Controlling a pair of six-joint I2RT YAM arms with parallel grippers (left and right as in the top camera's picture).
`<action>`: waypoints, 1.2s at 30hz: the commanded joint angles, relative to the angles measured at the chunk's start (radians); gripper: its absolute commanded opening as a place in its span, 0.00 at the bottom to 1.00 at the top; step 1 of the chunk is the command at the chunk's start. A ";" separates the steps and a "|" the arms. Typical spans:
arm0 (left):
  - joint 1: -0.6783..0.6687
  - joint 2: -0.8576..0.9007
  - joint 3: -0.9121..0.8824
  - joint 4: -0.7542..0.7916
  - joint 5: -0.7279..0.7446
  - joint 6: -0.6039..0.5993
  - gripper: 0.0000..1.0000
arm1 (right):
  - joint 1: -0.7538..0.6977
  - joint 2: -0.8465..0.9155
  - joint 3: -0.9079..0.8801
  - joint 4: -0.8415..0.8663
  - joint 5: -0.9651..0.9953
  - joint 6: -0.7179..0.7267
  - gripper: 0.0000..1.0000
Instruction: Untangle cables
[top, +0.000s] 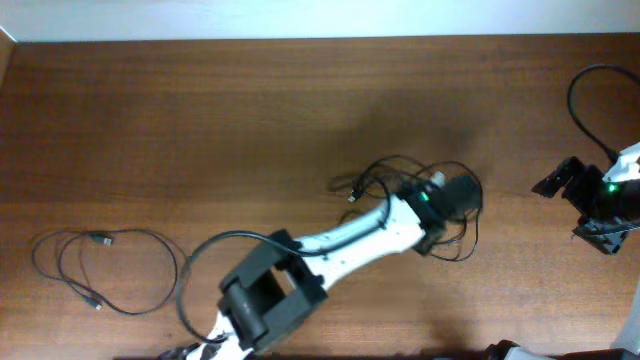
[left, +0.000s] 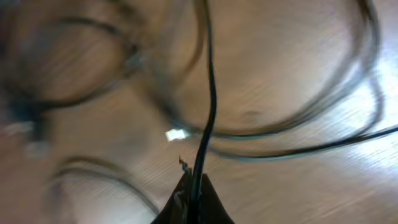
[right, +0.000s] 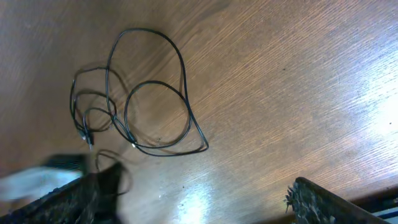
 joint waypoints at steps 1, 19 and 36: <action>0.125 -0.269 0.156 -0.102 -0.030 0.007 0.00 | -0.003 -0.014 -0.035 0.010 0.002 -0.011 0.98; 0.845 -0.798 0.195 -0.124 -0.003 -0.225 0.00 | 0.788 0.048 -0.400 0.550 -0.022 0.117 0.72; 1.073 -0.768 0.195 0.000 -0.427 -0.229 0.00 | 0.595 0.328 -0.272 0.473 0.587 0.201 0.04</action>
